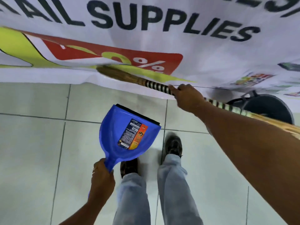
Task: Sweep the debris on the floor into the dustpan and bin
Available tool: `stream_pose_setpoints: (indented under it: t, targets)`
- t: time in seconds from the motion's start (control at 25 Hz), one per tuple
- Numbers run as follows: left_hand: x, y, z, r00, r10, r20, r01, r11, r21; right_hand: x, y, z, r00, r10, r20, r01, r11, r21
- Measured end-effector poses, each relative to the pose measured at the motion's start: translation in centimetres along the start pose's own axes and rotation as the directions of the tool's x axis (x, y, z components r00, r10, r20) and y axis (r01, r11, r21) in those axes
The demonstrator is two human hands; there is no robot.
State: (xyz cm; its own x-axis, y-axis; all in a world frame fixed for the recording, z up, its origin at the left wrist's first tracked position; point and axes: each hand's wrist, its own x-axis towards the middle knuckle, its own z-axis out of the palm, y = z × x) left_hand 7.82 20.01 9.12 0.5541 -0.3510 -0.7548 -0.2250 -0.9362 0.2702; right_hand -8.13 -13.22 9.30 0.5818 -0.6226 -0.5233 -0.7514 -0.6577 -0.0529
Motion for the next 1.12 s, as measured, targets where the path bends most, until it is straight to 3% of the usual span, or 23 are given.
stream_pose_setpoints:
  t: [0.12, 0.24, 0.4, 0.56, 0.76, 1.0, 1.12]
  targets:
    - [4.2, 1.8, 4.6, 0.999, 0.004, -0.049, -0.007, 0.999, -0.047, 8.8, -3.4, 4.3, 0.987, -0.15, 0.054, 0.151, 0.988, -0.026]
    - [9.2, 4.4, 9.7, 0.997, -0.024, -0.07, 0.015, 0.992, -0.127, 15.0, -5.7, 9.4, 0.976, -0.208, 0.068, 0.212, 0.976, -0.058]
    - [14.9, 4.8, 14.6, 0.997, -0.056, -0.058, 0.043, 0.978, -0.206, 21.3, -5.7, 16.0, 0.99, -0.119, 0.078, 0.122, 0.992, -0.035]
    - [17.8, 3.6, 16.3, 0.996, -0.079, -0.048, 0.07, 0.983, -0.167, 24.9, -5.5, 19.4, 1.0, -0.017, 0.008, 0.015, 0.991, 0.133]
    - [12.9, 5.5, 17.1, 0.999, -0.043, 0.015, 0.045, 0.993, -0.107, 15.7, -3.6, 19.0, 0.987, 0.16, 0.0, -0.143, 0.881, 0.452]
    - [11.2, 12.7, 21.6, 0.997, 0.018, 0.071, -0.013, 0.998, -0.064, 2.0, 2.6, 19.6, 0.911, 0.412, -0.004, -0.355, 0.791, 0.499]
    - [13.1, 15.0, 22.7, 0.996, 0.006, 0.087, 0.001, 0.996, -0.085, -0.7, 4.1, 20.2, 0.901, 0.429, -0.063, -0.346, 0.799, 0.491]
